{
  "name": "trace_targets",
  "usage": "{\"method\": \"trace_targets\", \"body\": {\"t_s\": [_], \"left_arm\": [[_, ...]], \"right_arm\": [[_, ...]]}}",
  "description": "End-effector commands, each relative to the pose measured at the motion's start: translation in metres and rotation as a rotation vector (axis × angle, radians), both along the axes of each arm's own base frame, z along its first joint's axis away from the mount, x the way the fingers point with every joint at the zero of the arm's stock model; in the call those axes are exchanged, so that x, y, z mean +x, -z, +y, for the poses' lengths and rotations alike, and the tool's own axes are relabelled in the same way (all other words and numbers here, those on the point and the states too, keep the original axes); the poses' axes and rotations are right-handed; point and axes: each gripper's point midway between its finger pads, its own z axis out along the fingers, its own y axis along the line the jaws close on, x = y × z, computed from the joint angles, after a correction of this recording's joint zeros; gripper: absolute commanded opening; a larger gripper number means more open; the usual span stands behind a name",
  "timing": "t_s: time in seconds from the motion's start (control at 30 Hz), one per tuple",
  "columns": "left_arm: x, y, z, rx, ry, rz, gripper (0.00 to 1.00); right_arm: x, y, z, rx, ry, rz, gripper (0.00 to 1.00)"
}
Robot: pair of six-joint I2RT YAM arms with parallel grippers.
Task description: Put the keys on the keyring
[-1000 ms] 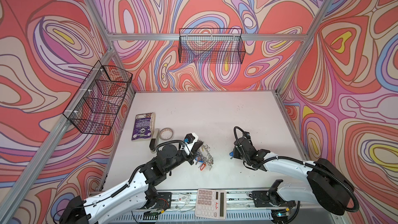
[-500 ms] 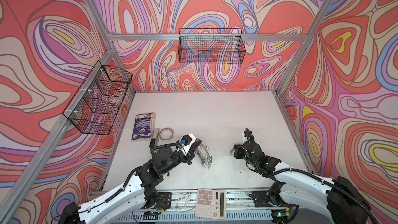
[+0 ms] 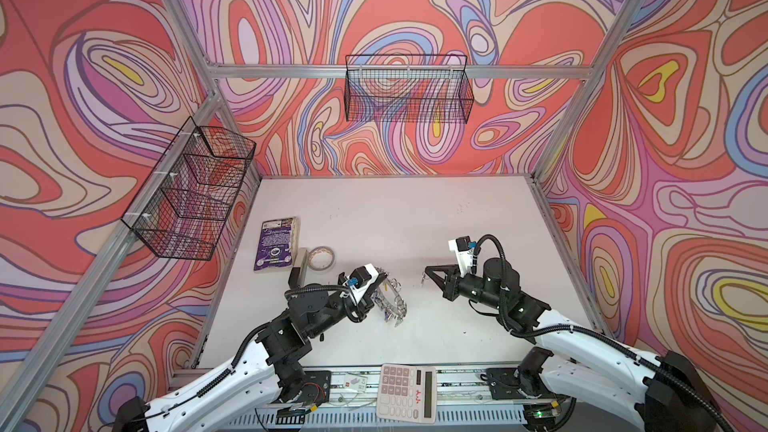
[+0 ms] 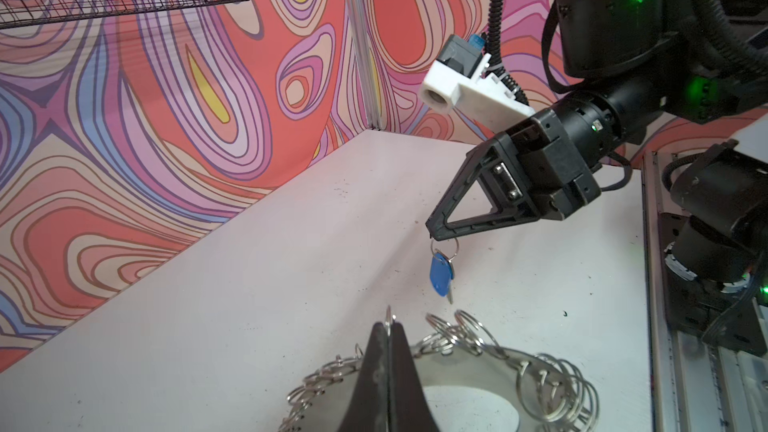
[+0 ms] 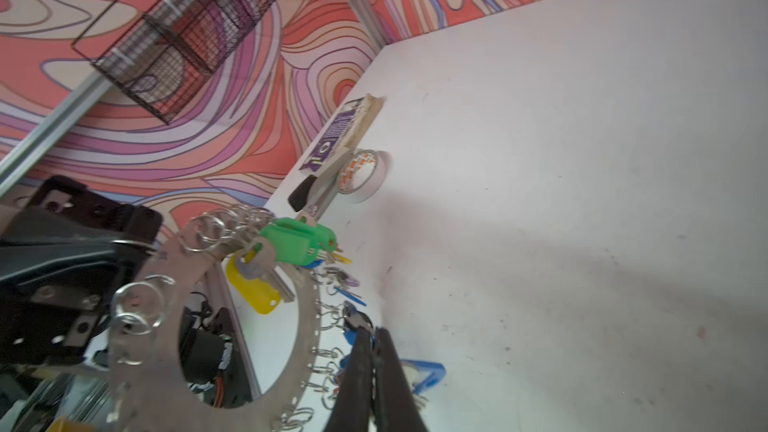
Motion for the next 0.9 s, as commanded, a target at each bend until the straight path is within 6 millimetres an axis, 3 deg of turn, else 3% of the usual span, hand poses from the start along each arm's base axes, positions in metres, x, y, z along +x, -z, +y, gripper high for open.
{"method": "trace_targets", "body": {"t_s": [0.0, 0.17, 0.5, 0.87], "left_arm": [[-0.009, -0.026, -0.008, -0.06, 0.073, -0.101, 0.0], [-0.011, -0.022, -0.012, -0.051, 0.096, -0.106, 0.0], [-0.015, -0.019, -0.022, -0.052, 0.155, -0.101, 0.0], [-0.013, -0.018, -0.027, -0.066, 0.161, -0.088, 0.0]], "right_arm": [[-0.019, -0.037, 0.019, 0.107, -0.169, -0.042, 0.0], [-0.028, -0.055, 0.028, 0.164, -0.256, -0.04, 0.0], [-0.034, -0.07, 0.035, 0.235, -0.319, -0.024, 0.0], [-0.033, -0.064, 0.046, 0.249, -0.338, 0.005, 0.0]]}}
